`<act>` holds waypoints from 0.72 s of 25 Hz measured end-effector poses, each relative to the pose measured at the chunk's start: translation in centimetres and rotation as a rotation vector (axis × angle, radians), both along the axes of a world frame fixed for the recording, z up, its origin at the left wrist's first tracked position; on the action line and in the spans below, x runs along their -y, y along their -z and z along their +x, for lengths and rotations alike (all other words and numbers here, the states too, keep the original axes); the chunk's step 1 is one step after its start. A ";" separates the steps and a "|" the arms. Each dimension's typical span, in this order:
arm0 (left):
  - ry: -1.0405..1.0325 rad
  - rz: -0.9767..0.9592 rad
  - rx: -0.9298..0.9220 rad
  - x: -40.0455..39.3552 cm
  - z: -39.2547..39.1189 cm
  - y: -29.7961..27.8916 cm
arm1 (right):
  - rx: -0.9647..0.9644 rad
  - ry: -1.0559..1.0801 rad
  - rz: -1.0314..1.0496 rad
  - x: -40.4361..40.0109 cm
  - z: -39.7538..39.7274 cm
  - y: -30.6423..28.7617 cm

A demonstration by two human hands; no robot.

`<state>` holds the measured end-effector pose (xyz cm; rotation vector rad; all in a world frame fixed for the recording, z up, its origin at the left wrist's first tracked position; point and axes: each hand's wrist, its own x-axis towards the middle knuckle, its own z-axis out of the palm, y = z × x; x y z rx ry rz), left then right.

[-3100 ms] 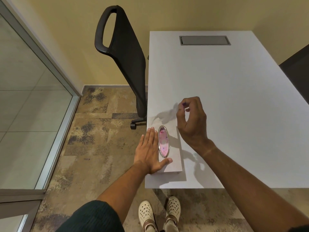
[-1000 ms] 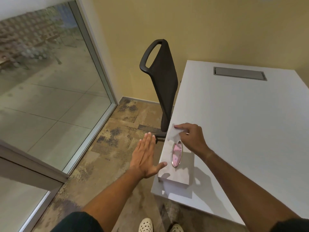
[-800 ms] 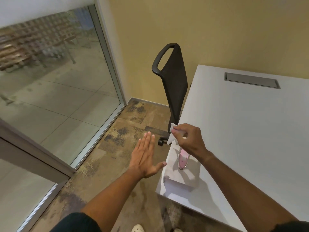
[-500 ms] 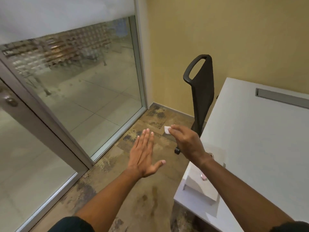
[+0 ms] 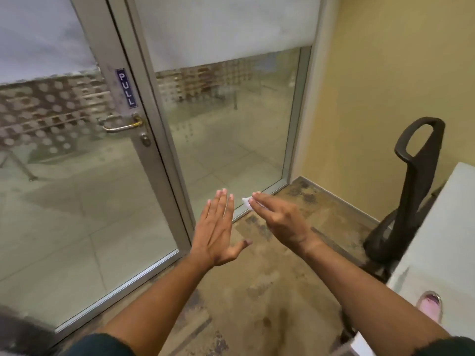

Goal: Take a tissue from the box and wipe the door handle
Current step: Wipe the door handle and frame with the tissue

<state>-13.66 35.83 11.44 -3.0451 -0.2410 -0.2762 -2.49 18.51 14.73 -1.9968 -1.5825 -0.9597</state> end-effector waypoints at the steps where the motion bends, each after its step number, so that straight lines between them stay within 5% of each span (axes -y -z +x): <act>1: -0.023 -0.008 0.015 -2.0 -0.9 -0.5 | 0.010 -0.020 -0.008 -2.2 -0.5 -0.4; 18: -0.518 0.090 0.167 -28.5 -6.3 -5.0 | -0.091 -0.321 0.092 -33.8 0.2 -4.2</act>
